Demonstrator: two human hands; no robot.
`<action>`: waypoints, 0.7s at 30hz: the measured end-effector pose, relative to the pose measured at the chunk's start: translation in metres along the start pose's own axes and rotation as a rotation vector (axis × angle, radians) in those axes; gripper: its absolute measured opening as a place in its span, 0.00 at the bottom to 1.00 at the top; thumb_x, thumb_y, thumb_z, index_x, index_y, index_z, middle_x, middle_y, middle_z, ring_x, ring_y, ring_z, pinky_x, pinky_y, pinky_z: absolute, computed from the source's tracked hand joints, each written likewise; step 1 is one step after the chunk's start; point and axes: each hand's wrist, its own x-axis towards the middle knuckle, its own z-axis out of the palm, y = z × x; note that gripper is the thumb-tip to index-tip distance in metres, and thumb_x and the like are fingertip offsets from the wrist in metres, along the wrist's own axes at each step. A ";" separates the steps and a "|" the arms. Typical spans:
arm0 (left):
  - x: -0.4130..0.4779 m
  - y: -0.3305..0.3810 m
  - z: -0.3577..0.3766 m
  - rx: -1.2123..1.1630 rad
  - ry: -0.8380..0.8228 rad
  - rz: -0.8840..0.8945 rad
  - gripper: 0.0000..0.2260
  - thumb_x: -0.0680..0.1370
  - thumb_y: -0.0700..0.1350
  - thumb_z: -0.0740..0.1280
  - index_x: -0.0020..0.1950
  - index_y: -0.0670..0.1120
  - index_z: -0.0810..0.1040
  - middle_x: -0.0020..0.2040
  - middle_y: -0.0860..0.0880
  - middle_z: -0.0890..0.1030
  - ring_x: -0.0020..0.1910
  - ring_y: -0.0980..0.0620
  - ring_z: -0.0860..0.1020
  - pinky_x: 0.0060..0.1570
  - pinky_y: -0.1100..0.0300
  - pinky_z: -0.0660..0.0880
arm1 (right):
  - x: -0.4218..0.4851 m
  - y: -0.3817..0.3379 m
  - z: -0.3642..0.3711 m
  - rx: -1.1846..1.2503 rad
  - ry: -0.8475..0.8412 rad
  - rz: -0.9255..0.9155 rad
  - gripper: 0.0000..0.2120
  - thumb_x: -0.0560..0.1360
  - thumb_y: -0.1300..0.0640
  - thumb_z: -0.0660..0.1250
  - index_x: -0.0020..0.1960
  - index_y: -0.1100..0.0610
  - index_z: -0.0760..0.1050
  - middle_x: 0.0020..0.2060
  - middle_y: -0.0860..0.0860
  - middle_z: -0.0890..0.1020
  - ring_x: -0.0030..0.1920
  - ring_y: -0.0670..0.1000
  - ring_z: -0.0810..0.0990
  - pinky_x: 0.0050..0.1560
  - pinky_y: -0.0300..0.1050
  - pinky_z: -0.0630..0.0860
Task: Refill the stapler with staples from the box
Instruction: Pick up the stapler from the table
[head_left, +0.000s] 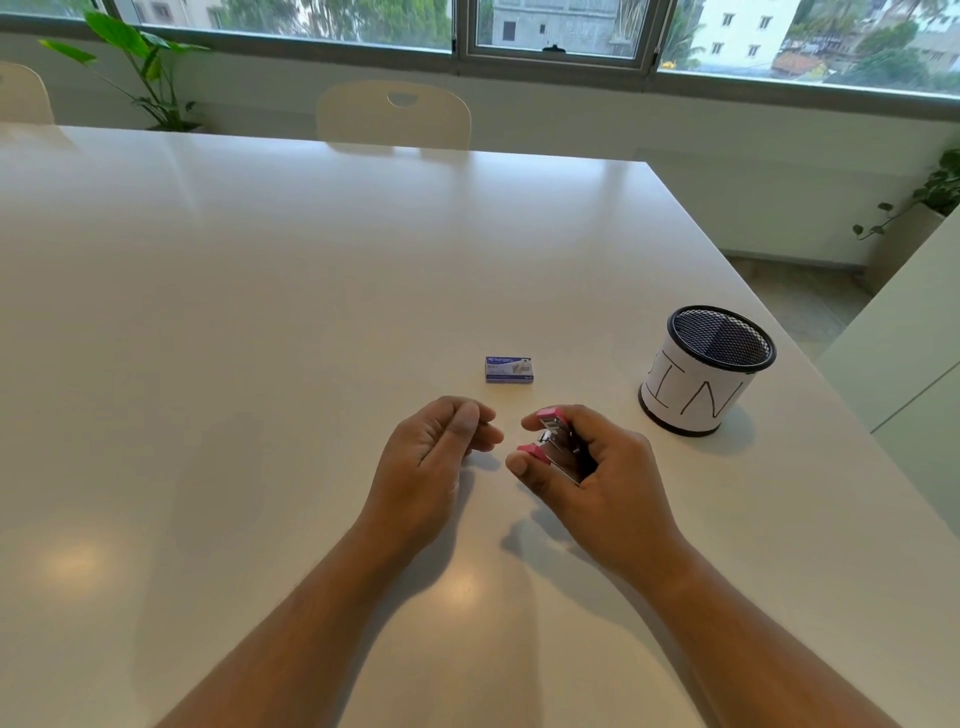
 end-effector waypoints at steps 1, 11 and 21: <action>-0.001 0.001 0.000 -0.010 -0.001 0.001 0.17 0.82 0.53 0.56 0.50 0.48 0.82 0.42 0.49 0.85 0.45 0.50 0.83 0.50 0.55 0.80 | 0.000 0.000 0.000 0.000 0.002 0.002 0.25 0.67 0.32 0.70 0.53 0.50 0.80 0.36 0.35 0.82 0.35 0.42 0.81 0.37 0.28 0.75; -0.008 0.016 0.001 -0.017 -0.028 0.125 0.12 0.78 0.53 0.60 0.47 0.50 0.81 0.37 0.57 0.85 0.36 0.56 0.82 0.35 0.68 0.76 | 0.001 0.002 -0.001 0.017 -0.007 -0.023 0.21 0.68 0.37 0.72 0.54 0.50 0.81 0.35 0.38 0.82 0.33 0.44 0.80 0.35 0.31 0.75; -0.024 0.022 0.004 0.007 -0.102 0.073 0.13 0.70 0.60 0.72 0.46 0.52 0.84 0.39 0.51 0.85 0.36 0.51 0.81 0.35 0.57 0.82 | 0.001 0.008 0.002 0.103 -0.114 -0.016 0.25 0.71 0.53 0.72 0.67 0.51 0.76 0.38 0.38 0.81 0.35 0.44 0.80 0.39 0.32 0.77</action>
